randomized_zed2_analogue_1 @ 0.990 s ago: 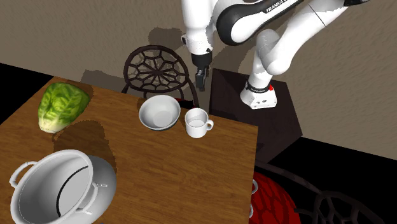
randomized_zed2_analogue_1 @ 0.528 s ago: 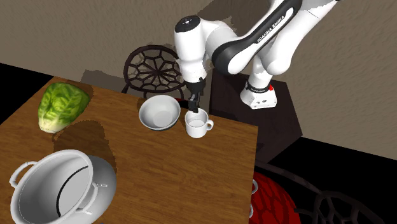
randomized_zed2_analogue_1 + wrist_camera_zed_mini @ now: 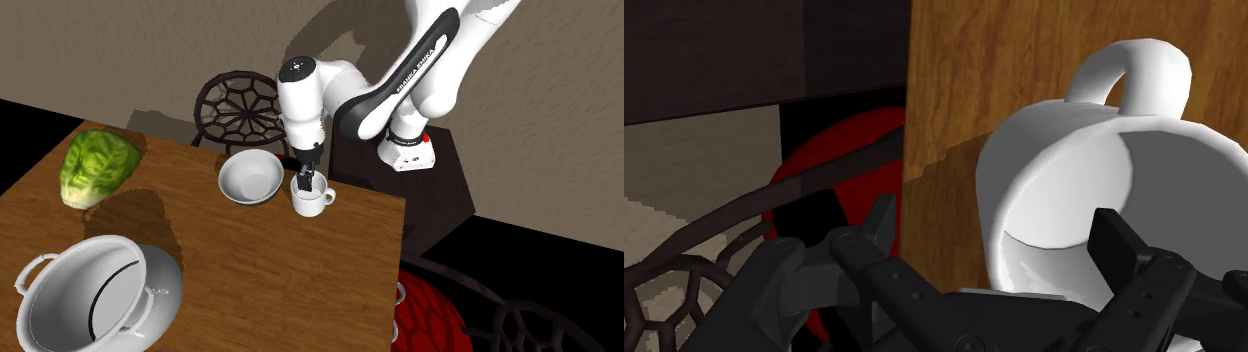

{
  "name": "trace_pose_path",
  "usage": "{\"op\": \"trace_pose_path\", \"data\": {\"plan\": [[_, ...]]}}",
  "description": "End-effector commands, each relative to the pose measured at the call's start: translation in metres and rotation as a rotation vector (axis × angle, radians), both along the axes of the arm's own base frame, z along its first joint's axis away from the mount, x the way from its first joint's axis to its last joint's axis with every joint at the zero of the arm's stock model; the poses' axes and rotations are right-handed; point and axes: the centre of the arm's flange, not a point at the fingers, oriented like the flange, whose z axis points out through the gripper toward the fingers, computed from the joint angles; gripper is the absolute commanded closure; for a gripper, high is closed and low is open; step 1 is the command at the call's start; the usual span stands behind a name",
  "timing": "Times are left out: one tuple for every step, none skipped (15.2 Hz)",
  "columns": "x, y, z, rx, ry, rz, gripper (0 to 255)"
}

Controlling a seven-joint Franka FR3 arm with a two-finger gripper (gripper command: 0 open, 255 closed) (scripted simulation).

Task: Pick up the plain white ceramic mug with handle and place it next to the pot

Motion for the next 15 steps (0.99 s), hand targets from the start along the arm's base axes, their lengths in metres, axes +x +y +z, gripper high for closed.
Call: {"op": "trace_pose_path", "data": {"plan": [[-0.0005,-0.0003,-0.0064,0.001,-0.001,0.000,0],[-0.0004,-0.0003,-0.0064,0.001,-0.001,0.000,0],[-0.0004,-0.0003,-0.0064,0.001,-0.001,0.000,0],[-0.0004,-0.0003,-0.0064,0.001,-0.001,0.000,0],[-0.0004,-0.0003,-0.0064,0.001,-0.001,0.000,0],[-0.0004,-0.0003,-0.0064,0.001,-0.001,0.000,0],[-0.0004,-0.0003,-0.0064,0.001,-0.001,0.000,0],[-0.0004,-0.0003,-0.0063,0.001,-0.001,0.000,0],[-0.0004,-0.0003,-0.0063,0.001,-0.001,0.000,255],[-0.0004,-0.0003,-0.0063,0.001,-0.001,0.000,255],[-0.0004,-0.0003,-0.0063,0.001,-0.001,0.000,255],[-0.0004,-0.0003,-0.0063,0.001,-0.001,0.000,255],[-0.0004,-0.0003,-0.0063,0.001,-0.001,0.000,255],[-0.0004,-0.0003,-0.0063,0.001,-0.001,0.000,255],[-0.0003,-0.0003,-0.0064,0.001,-0.001,0.000,255]]}}
